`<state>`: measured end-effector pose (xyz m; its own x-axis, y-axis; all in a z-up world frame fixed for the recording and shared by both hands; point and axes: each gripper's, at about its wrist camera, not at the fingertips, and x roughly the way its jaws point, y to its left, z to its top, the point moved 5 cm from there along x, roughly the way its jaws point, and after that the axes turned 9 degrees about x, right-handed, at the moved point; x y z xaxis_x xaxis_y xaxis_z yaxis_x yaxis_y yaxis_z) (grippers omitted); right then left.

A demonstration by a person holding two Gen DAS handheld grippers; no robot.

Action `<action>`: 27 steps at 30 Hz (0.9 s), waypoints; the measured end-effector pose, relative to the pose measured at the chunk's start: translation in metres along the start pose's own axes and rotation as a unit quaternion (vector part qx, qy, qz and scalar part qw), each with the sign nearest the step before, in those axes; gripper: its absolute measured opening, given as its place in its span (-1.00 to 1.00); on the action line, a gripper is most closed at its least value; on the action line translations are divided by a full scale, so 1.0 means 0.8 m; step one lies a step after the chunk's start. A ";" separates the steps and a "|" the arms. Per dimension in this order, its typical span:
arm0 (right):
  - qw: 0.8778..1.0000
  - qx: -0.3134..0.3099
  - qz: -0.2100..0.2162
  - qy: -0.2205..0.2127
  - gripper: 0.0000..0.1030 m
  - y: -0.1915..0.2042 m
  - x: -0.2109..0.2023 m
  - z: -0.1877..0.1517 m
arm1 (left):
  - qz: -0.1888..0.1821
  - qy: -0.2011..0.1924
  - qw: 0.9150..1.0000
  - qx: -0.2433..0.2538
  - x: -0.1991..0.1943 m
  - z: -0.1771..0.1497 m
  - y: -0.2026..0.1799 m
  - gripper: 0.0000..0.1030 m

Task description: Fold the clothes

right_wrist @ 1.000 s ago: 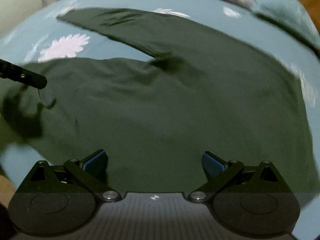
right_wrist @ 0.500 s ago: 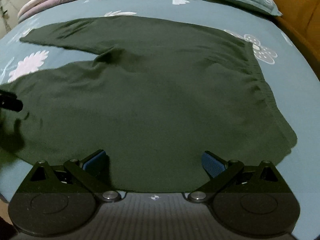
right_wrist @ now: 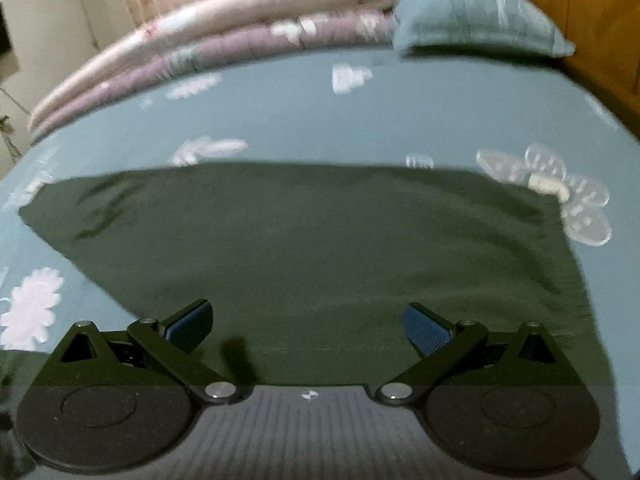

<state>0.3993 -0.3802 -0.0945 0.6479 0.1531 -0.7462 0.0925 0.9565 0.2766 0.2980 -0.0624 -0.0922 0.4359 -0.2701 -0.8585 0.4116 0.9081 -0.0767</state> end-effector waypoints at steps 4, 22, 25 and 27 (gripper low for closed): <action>1.000 -0.009 -0.025 -0.016 1.00 -0.008 0.016 -0.003 | 0.003 0.023 0.999 -0.032 0.013 -0.017 0.016 0.56; 0.997 -0.024 -0.068 -0.005 1.00 -0.015 -0.063 -0.051 | -0.010 -0.012 0.999 -0.041 0.003 -0.001 0.015 0.75; 0.999 -0.024 -0.020 0.019 1.00 0.001 -0.077 -0.069 | -0.014 -0.025 0.999 -0.027 -0.001 0.012 0.003 0.75; 0.998 -0.035 -0.024 0.038 1.00 0.006 -0.078 -0.088 | -0.024 -0.027 0.999 -0.017 0.001 0.016 -0.008 0.75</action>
<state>0.3062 -0.3677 -0.0895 0.5845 0.1231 -0.8020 0.0668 0.9778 0.1987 0.3061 -0.0723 -0.0858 0.4589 -0.3288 -0.8254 0.4064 0.9038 -0.1341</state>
